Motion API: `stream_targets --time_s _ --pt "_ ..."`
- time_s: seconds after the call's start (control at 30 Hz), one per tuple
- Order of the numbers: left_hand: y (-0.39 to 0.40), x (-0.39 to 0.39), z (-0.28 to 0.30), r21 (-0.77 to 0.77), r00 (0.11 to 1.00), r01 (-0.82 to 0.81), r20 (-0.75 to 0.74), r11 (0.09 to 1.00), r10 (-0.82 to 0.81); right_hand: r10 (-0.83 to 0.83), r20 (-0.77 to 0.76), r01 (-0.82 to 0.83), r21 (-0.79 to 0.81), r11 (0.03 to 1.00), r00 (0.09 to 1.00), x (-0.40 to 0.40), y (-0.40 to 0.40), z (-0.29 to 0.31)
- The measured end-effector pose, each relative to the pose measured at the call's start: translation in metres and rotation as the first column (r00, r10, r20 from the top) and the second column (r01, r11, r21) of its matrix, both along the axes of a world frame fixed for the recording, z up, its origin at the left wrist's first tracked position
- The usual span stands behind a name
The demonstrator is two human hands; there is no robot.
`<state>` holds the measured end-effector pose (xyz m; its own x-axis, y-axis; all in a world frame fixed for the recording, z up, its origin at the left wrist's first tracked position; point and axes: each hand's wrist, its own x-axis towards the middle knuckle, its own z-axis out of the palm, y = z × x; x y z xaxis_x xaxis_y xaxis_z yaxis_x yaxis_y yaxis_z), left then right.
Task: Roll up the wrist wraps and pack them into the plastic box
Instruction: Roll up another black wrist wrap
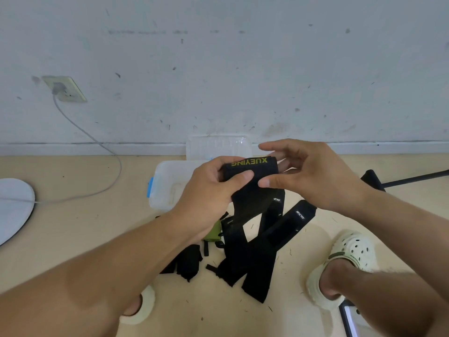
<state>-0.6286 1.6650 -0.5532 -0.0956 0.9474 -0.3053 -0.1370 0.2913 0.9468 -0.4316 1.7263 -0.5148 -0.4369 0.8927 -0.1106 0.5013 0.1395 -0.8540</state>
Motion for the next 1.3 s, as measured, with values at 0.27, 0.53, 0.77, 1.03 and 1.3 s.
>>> stream_targets --time_s 0.27,0.53,0.77,1.03,1.3 --pt "-0.002 0.003 -0.004 0.1 0.984 0.016 -0.177 0.995 0.002 0.1 0.05 -0.097 -0.064 0.993 0.994 -0.003 -0.001 0.002" --pt "-0.004 0.006 0.001 -0.039 0.993 0.082 -0.076 0.996 -0.085 -0.033 -0.095 0.025 -0.083 0.996 0.995 -0.004 0.0 -0.003" --pt "0.0 0.006 0.008 -0.195 0.982 0.094 0.181 0.976 -0.059 -0.068 -0.098 0.074 0.064 0.995 0.993 -0.009 -0.01 -0.009" --pt "-0.001 0.001 0.006 -0.081 0.992 -0.022 0.125 0.997 0.032 0.008 -0.07 -0.022 -0.214 0.977 0.998 -0.002 -0.006 0.006" --pt "0.0 0.001 0.004 0.016 0.999 0.031 -0.025 0.999 -0.031 0.012 -0.221 -0.104 -0.413 0.905 0.975 -0.001 -0.001 0.003"
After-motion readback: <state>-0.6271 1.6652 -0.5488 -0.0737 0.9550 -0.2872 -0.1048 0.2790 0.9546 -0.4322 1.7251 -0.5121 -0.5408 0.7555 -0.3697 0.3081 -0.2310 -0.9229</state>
